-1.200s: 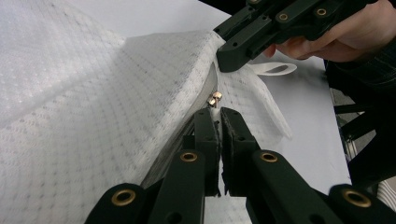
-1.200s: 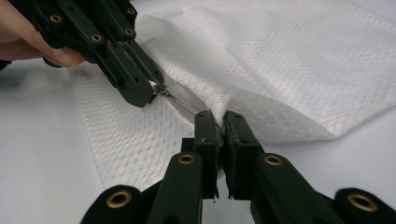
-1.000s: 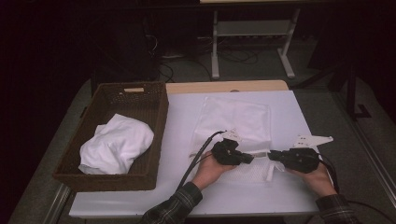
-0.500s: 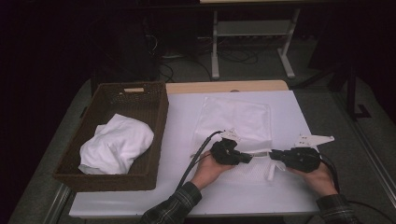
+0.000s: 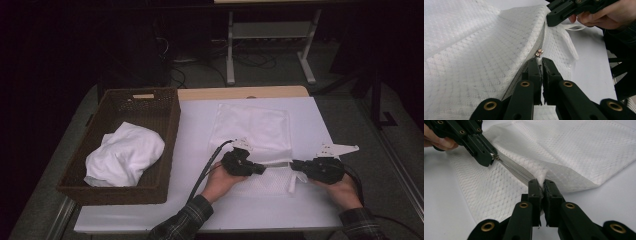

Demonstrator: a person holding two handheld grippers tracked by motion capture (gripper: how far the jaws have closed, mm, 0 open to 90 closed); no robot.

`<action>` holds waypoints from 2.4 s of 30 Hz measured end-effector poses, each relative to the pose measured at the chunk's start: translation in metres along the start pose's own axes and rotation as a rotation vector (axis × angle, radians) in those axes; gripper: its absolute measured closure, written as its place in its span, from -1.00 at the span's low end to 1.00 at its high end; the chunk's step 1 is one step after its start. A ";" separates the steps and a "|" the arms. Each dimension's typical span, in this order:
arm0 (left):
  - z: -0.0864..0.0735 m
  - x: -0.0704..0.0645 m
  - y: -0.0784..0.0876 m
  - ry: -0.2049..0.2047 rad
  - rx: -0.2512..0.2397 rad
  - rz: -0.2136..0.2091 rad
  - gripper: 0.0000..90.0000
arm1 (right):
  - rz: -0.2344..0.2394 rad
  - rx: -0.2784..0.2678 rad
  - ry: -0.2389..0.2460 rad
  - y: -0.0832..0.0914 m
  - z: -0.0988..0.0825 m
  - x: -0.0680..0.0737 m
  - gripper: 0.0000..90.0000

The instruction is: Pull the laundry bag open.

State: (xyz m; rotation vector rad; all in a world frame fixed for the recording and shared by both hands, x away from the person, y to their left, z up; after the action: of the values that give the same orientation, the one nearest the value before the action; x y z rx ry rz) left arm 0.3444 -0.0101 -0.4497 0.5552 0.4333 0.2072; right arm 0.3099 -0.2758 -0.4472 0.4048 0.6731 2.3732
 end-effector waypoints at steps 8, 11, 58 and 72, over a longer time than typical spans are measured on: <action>-0.001 0.000 -0.001 0.004 0.006 0.000 0.92 | -0.003 0.010 0.002 -0.001 0.000 0.000 0.87; -0.001 0.000 -0.002 0.004 0.007 0.000 0.92 | -0.012 0.014 0.004 -0.001 0.000 -0.001 0.87; -0.020 0.012 0.030 0.040 -0.001 0.055 0.92 | -0.055 0.025 -0.016 0.002 -0.004 -0.010 0.88; -0.031 0.018 0.038 0.064 -0.004 0.077 0.92 | -0.080 0.040 -0.023 0.003 -0.006 -0.013 0.88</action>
State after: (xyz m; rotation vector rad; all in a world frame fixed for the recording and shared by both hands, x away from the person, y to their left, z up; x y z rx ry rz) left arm 0.3435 0.0412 -0.4580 0.5625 0.4734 0.3002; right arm 0.3160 -0.2883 -0.4521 0.4141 0.7134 2.2802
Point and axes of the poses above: each handheld gripper's, and its own axes: y roughly backward along the jaws, z roughly out of its top, x roughly to its left, the point moved 2 cm from there along -y, roughly forward along the jaws, and after that the axes turned 1 degree about y, right-handed, at the moved point
